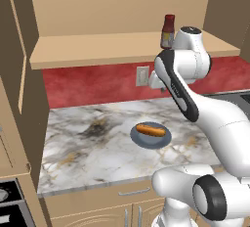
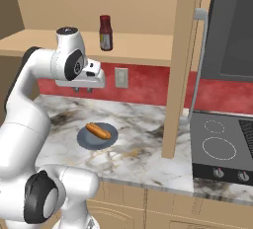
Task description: Move the hot dog bun to the plate on the dining table and place the condiment next to that plate. Then navigate to the fridge and take the sausage and place it on the plate as well.
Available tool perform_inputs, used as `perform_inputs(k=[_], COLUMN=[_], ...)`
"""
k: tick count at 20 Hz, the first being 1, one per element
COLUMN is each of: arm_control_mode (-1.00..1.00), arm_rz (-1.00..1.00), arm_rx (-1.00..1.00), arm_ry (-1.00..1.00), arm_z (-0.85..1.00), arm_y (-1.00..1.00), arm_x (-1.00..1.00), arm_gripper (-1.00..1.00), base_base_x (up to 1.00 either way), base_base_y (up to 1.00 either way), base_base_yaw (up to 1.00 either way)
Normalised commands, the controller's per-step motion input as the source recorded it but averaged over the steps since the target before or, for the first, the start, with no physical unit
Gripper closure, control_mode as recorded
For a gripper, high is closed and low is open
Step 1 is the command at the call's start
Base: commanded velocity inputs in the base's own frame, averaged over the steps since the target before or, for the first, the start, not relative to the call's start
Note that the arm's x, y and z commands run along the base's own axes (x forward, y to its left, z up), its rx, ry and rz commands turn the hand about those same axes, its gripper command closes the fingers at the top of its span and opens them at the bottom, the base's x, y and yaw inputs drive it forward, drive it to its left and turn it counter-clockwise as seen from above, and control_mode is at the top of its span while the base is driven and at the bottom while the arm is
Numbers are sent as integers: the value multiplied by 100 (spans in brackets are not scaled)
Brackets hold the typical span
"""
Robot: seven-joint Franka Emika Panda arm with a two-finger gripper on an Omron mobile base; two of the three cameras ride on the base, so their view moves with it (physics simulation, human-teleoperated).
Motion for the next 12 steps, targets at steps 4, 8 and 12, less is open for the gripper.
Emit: perform_inputs(k=[4, 8, 12], arm_control_mode=[-100, -100, -100], arm_rz=[0, 17, 43], arm_rx=[0, 0, -4], arm_ry=[1, 7, 27], arm_z=[-7, -76, -100], arm_y=[1, 8, 12], arm_x=[-10, -7, 0], arm_gripper=[-100, -100, -100], base_base_x=[0, 0, 0], base_base_y=[0, 0, 0], base_base_yaw=[0, 0, 0])
